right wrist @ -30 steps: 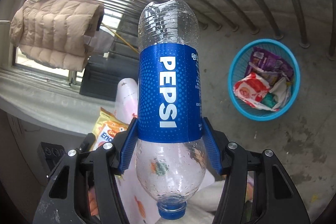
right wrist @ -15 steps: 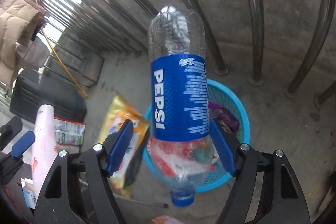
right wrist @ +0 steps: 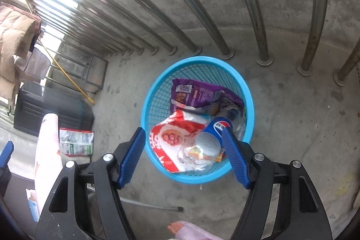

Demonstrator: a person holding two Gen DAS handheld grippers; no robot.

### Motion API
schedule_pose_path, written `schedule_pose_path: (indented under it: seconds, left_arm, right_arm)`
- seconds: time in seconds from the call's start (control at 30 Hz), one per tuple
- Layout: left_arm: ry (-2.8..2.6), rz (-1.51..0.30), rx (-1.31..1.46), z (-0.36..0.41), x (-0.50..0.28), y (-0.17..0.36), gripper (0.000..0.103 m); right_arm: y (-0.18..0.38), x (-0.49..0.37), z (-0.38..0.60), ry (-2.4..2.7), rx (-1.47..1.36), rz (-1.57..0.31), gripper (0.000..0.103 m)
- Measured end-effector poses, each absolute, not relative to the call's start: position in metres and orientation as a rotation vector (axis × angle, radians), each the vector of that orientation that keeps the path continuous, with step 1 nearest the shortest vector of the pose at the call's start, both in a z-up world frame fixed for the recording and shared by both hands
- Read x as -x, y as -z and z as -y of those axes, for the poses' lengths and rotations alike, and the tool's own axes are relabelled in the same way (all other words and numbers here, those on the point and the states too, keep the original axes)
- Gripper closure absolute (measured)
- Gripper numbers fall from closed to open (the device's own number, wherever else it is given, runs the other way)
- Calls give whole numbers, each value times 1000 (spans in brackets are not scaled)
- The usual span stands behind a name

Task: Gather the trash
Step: 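Open both tools to drop the bottle and wrapper into the basket, then move both tools back over the table toward the red wrapper and blue box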

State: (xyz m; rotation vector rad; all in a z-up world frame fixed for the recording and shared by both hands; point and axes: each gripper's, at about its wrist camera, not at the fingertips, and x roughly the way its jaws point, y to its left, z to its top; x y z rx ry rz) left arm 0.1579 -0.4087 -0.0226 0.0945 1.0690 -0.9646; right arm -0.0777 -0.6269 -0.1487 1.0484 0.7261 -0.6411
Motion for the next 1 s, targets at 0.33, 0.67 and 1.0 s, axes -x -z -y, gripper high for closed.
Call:
schedule_pose_path:
  seconds: [0.33,0.67,1.0]
  left_arm:
    - [891,-1000,-12,318,-155,-9,44]
    - [667,-859,168,160,-180,-44,40]
    - [441,-620,386,-19,-194,-81,40]
  right_arm:
    - [86,47,601,446,-991,-651,35]
    - [16,-23,536,173,-852,-687,35]
    - [-13,-126,417,-141,-762,-821,35]
